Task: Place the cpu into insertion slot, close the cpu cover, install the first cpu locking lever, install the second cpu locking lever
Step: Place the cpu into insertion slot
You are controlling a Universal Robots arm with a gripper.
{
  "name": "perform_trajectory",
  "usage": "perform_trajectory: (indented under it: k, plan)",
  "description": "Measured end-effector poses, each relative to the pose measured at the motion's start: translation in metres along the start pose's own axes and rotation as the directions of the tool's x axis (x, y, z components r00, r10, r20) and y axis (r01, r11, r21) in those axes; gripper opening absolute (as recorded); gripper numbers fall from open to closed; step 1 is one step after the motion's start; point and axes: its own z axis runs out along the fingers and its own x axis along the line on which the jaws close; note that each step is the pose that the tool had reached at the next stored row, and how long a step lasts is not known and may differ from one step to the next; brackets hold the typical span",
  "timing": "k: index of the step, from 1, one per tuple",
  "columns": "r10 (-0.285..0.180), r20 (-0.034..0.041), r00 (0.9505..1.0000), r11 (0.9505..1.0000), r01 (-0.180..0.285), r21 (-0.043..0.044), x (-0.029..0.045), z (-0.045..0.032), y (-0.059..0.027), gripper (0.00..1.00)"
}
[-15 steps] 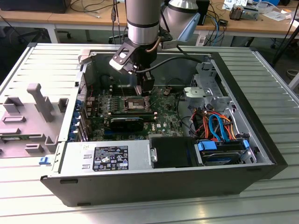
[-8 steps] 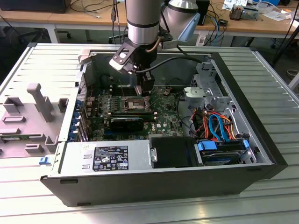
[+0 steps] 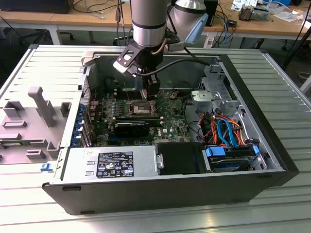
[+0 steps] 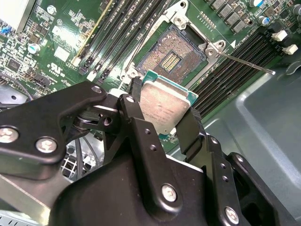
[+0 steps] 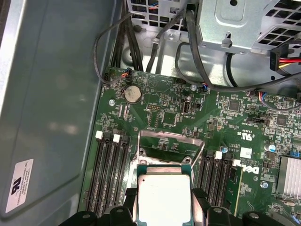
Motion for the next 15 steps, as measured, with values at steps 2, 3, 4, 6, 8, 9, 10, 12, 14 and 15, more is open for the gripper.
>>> perform_trajectory:
  k: [2,3,4,6,8,9,10,12,14,15]
  plan:
    - [0.005,0.0002,1.0000,1.0000,-0.005,0.0000,0.0000,0.0004,0.0000,0.54]
    - [0.005,0.0002,1.0000,1.0000,-0.005,-0.0001,0.0000,0.0004,0.0000,0.54]
    - [0.005,0.0002,1.0000,1.0000,-0.005,0.0000,0.0000,0.0004,0.0000,0.54]
    - [0.006,0.0003,1.0000,1.0000,-0.006,-0.0001,0.0000,0.0005,0.0000,0.54]
    - [0.008,0.0003,1.0000,1.0000,-0.008,-0.0001,0.0000,0.0005,0.0000,0.54]
    - [0.008,0.0003,1.0000,1.0000,-0.008,-0.0001,0.0000,0.0005,0.0000,0.54]
    - [0.009,0.0003,1.0000,1.0000,-0.009,-0.0001,0.0000,0.0005,0.0000,0.54]
    - [0.010,0.0004,0.9999,0.9999,-0.010,-0.0001,0.0000,0.0006,0.0000,0.54]
    - [0.012,0.0005,0.9999,0.9999,-0.012,-0.0001,0.0000,0.0006,0.0000,0.54]
    - [0.012,0.0005,0.9999,0.9999,-0.012,-0.0001,0.0000,0.0006,0.0000,0.54]
